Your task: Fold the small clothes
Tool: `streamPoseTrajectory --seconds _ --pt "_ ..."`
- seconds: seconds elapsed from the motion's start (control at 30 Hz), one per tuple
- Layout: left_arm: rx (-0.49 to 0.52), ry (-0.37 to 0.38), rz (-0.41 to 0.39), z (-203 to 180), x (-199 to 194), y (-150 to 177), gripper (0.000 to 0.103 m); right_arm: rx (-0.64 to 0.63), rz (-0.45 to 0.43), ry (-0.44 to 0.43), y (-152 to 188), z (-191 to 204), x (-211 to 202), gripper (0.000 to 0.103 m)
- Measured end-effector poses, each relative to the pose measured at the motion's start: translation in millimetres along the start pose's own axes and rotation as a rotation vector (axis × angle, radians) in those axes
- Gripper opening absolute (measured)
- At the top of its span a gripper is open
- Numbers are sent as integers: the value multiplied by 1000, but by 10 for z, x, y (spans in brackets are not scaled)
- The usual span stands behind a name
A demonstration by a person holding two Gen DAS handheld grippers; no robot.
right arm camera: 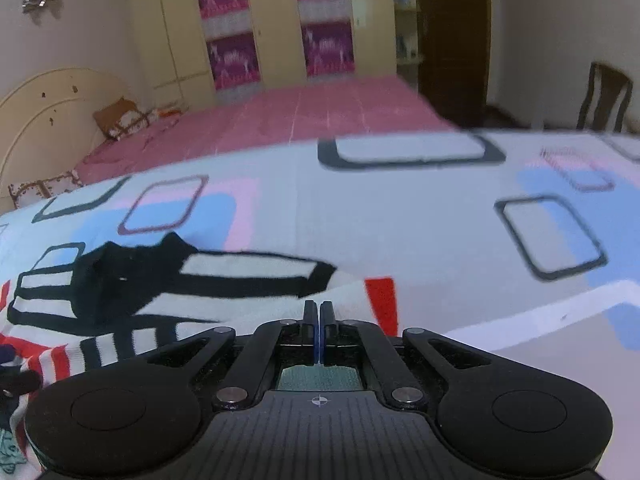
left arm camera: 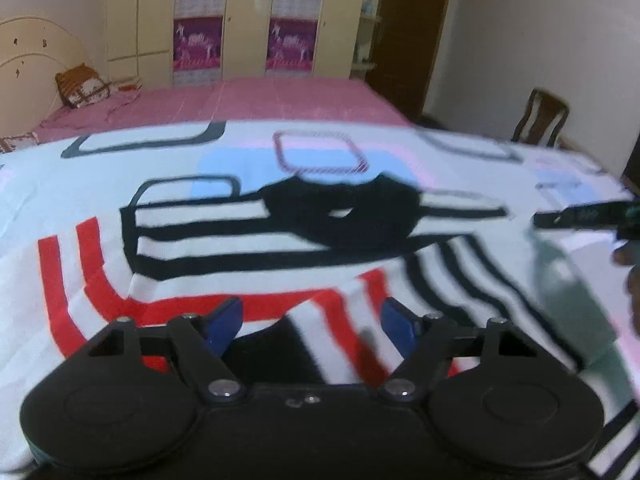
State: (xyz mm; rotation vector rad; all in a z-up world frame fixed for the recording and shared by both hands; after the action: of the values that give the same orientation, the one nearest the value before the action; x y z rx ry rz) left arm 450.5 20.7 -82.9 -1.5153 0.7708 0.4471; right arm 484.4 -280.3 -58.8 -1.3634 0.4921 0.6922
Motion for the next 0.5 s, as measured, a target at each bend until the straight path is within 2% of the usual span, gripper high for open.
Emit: streamPoseTrajectory --seconds 0.13,0.2,0.27,0.3,0.37,0.4,0.43,0.47,0.5 --pt "44 55 -11 -141 -14 120 76 -5 29 44 28 -114 167 0" --pt "81 11 47 -151 114 200 75 11 50 96 48 -254 293 0" --pt "92 3 37 -121 78 198 75 92 66 55 -2 -451 245 0" --pt "90 -28 23 -95 18 177 75 83 74 75 -27 -459 216 0" --pt "89 -86 -18 -24 -89 167 78 106 72 49 -26 -508 135 0" --pt "83 -122 -23 31 -132 172 78 134 69 34 -11 -548 106 15" --pt "67 -151 -16 99 -154 173 78 154 64 30 3 -582 89 51" --pt "43 -164 4 170 -157 176 75 175 45 12 21 -621 72 59" --pt "21 -171 23 217 -156 178 72 185 38 -10 21 -631 67 59"
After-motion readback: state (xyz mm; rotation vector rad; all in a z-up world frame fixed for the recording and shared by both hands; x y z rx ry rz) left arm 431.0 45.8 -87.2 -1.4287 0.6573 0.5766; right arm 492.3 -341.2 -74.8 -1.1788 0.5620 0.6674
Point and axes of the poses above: each gripper's, at about its wrist camera, not at the fingertips, and x roughly the way its jaws point, z to its left, y to its underside, the point moved 1 cm from there along x, roughly the way its jaws point, and after that the axes turned 3 degrees about z, right-handed, at the moved point
